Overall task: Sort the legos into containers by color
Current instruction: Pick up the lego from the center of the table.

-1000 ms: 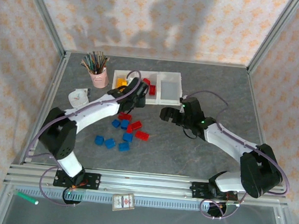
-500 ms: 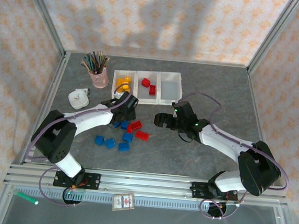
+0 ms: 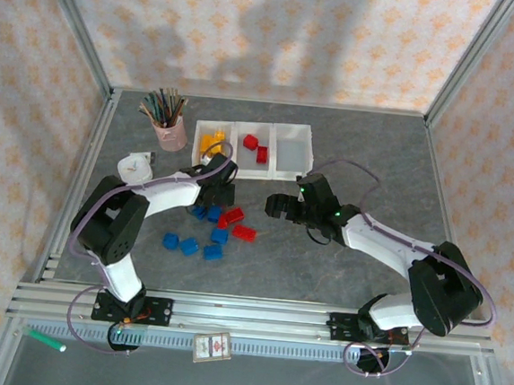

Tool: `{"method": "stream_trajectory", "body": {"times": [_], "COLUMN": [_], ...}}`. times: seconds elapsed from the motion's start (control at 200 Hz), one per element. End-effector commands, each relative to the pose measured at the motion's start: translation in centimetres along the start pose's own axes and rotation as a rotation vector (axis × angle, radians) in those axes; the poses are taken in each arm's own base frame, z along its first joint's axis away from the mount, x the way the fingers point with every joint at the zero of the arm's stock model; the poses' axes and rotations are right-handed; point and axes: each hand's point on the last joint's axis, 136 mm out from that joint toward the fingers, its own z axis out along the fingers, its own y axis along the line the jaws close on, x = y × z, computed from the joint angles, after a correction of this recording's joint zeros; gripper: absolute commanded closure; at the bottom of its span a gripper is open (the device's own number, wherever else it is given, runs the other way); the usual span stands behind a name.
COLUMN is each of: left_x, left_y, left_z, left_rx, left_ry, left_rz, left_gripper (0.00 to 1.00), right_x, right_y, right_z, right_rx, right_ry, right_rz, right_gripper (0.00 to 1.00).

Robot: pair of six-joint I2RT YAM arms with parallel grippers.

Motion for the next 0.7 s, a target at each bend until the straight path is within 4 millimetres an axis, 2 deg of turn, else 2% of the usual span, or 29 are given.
{"method": "stream_trajectory", "body": {"times": [0.0,0.21,0.33,0.546,0.696], "left_x": [-0.5,0.0,0.4,0.4,0.1], "left_y": [-1.0,-1.7,-1.4,-1.1,-1.1], "left_z": [0.3,0.9,1.4,1.3,0.6], "left_rx": [0.039,0.074,0.055,0.041,0.048], "left_ry": [0.007,0.024,0.039,0.037,0.025], "left_rz": [0.042,0.067,0.076,0.075,0.063], "left_gripper": [0.13,0.15,0.17,0.3,0.34], "right_x": [-0.3,-0.3,-0.4,-0.5,-0.8], "right_y": [-0.3,-0.2,-0.2,-0.2,-0.1], "right_z": [0.1,0.2,0.3,0.2,0.1], "right_rx": [0.024,0.024,0.026,0.028,0.026], "right_ry": [-0.016,-0.013,-0.013,-0.015,-0.021], "right_rz": [0.005,0.007,0.005,0.003,0.004], "right_gripper": [0.0,0.0,0.0,0.0,0.0]}}
